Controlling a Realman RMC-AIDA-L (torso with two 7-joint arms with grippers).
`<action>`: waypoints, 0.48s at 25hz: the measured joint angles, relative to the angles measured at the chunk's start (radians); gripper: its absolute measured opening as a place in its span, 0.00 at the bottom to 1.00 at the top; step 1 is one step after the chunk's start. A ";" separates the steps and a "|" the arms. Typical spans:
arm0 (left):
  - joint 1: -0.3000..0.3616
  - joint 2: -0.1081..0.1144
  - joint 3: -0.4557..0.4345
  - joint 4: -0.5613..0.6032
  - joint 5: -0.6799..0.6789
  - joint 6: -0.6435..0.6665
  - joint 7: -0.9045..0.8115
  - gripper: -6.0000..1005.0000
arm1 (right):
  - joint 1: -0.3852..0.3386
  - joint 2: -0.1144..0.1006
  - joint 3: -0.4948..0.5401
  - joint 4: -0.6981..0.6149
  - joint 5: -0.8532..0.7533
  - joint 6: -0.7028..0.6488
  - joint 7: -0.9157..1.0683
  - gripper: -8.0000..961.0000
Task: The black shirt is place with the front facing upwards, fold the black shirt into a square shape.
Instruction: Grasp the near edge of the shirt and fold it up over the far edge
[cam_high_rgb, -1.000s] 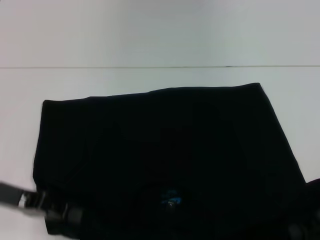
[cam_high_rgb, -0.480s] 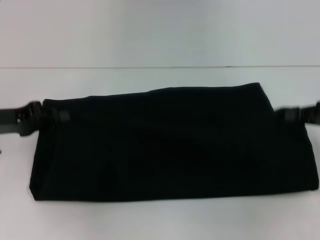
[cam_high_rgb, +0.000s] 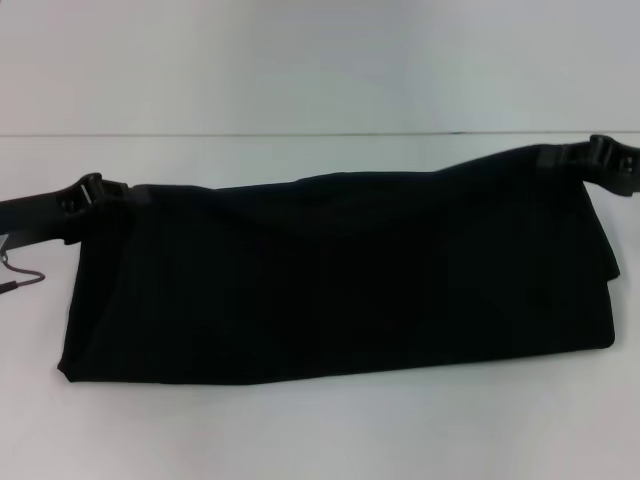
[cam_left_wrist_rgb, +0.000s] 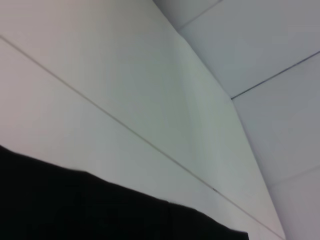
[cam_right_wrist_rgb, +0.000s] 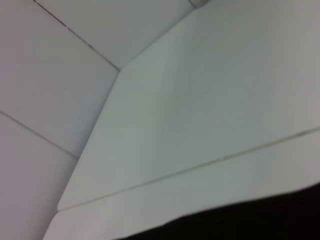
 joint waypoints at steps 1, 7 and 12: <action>-0.001 -0.001 -0.001 -0.001 -0.007 -0.015 0.004 0.02 | 0.006 0.001 0.000 0.000 0.001 0.010 0.000 0.06; -0.001 -0.007 0.000 0.004 -0.093 -0.078 0.018 0.02 | 0.033 0.012 0.000 0.001 0.023 0.069 -0.015 0.07; -0.027 -0.014 0.002 -0.002 -0.111 -0.142 0.034 0.02 | 0.058 0.042 -0.006 0.007 0.033 0.159 -0.046 0.07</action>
